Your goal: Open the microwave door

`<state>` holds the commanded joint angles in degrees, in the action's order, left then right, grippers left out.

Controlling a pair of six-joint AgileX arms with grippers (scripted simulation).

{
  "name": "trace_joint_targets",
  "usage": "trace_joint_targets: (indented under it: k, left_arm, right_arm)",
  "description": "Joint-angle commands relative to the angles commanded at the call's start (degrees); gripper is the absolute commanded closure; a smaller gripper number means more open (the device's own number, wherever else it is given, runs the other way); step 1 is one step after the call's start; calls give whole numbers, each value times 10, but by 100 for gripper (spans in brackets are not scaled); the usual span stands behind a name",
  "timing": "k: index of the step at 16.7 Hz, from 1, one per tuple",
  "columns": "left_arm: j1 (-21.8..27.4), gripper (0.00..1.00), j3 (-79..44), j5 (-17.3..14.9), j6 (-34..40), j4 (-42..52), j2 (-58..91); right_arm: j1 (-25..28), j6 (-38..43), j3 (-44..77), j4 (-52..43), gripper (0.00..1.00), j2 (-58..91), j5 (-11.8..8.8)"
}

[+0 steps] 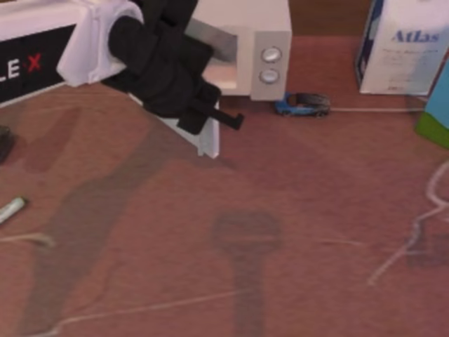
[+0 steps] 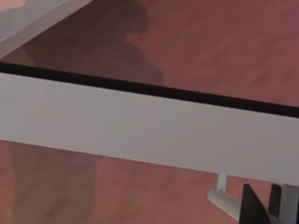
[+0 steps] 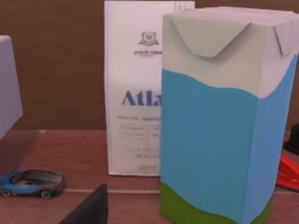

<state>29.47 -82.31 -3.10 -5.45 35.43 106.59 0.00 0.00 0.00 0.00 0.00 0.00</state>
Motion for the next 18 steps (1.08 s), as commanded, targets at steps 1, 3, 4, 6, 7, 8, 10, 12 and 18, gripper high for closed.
trace_joint_targets:
  k: [1, 3, 4, 6, 7, 8, 10, 12, 18]
  left_arm:
    - [0, 100, 0, 0, 0, 0, 0]
    - [0, 100, 0, 0, 0, 0, 0]
    - [0, 100, 0, 0, 0, 0, 0]
    - [0, 100, 0, 0, 0, 0, 0]
    - [0, 100, 0, 0, 0, 0, 0]
    - [0, 100, 0, 0, 0, 0, 0]
    - [2, 100, 2, -4, 0, 0, -1]
    - [-4, 100, 10, -13, -17, 0, -8]
    - [-29, 100, 40, -48, -83, 0, -32]
  right_arm:
    - [0, 0, 0, 0, 0, 0, 0]
    - [0, 0, 0, 0, 0, 0, 0]
    - [0, 0, 0, 0, 0, 0, 0]
    - [0, 0, 0, 0, 0, 0, 0]
    - [0, 0, 0, 0, 0, 0, 0]
    - [0, 0, 0, 0, 0, 0, 0]
    - [0, 0, 0, 0, 0, 0, 0]
    - [0, 0, 0, 0, 0, 0, 0]
    - [0, 0, 0, 0, 0, 0, 0]
